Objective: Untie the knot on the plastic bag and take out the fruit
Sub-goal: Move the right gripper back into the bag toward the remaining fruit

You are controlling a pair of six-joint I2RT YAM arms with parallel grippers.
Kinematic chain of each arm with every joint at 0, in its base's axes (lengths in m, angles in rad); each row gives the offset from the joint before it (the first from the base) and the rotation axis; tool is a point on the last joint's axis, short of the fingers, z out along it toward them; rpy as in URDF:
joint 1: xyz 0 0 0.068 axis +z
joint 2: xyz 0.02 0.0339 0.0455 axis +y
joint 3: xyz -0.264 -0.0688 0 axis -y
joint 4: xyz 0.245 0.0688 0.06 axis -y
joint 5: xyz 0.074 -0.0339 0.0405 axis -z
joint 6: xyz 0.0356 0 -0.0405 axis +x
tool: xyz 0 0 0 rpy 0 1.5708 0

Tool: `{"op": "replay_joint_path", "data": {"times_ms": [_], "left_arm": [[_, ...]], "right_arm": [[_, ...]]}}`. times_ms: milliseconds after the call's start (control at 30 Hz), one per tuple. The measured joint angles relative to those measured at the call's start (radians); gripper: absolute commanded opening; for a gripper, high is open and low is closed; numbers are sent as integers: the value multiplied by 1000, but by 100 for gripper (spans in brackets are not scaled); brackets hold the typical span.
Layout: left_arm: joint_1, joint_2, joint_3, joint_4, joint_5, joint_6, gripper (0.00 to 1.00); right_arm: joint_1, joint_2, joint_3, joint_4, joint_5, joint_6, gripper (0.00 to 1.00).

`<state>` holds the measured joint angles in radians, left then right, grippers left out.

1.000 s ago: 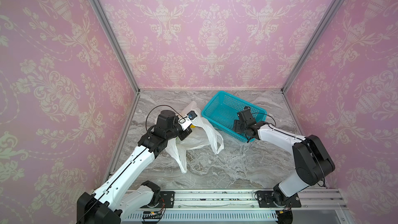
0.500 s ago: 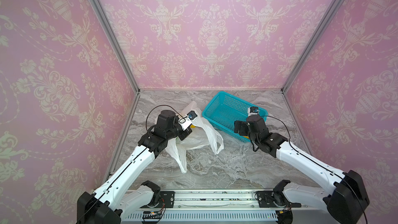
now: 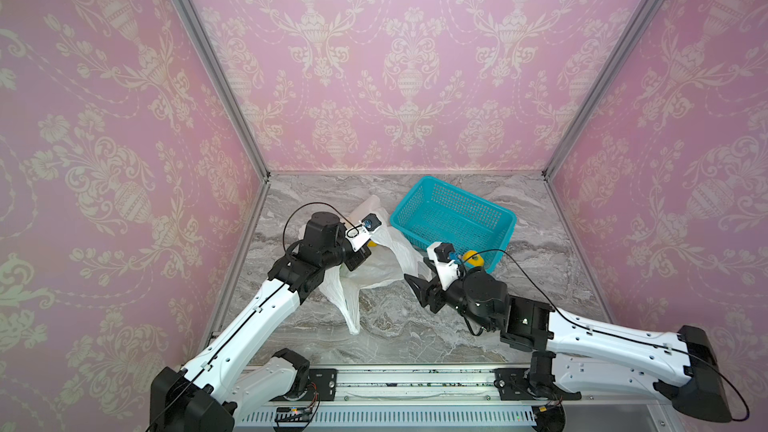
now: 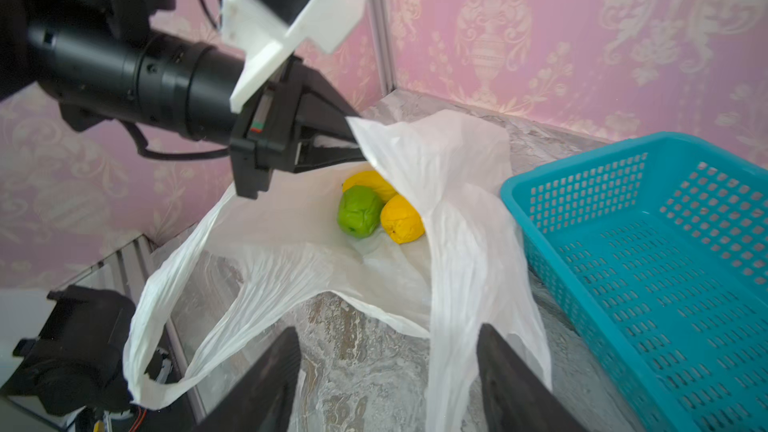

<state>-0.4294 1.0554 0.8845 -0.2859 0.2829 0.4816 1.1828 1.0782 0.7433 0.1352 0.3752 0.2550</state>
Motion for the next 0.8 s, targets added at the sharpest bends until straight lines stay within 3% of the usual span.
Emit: {"op": "replay_joint_path", "data": {"times_ms": [167,400,667,800], "left_arm": [[0,0,0,0,0,0,0],[0,-1,0,0,0,0,0],[0,-3,0,0,0,0,0],[-1,-13,0,1,1,0,0]], "right_arm": [[55,231,66,74,4,-4,56],[43,460,159,119,82,40,43],[-97,735,294,208,3,134,46],[-119,879,391,213,-21,165,49]]}}
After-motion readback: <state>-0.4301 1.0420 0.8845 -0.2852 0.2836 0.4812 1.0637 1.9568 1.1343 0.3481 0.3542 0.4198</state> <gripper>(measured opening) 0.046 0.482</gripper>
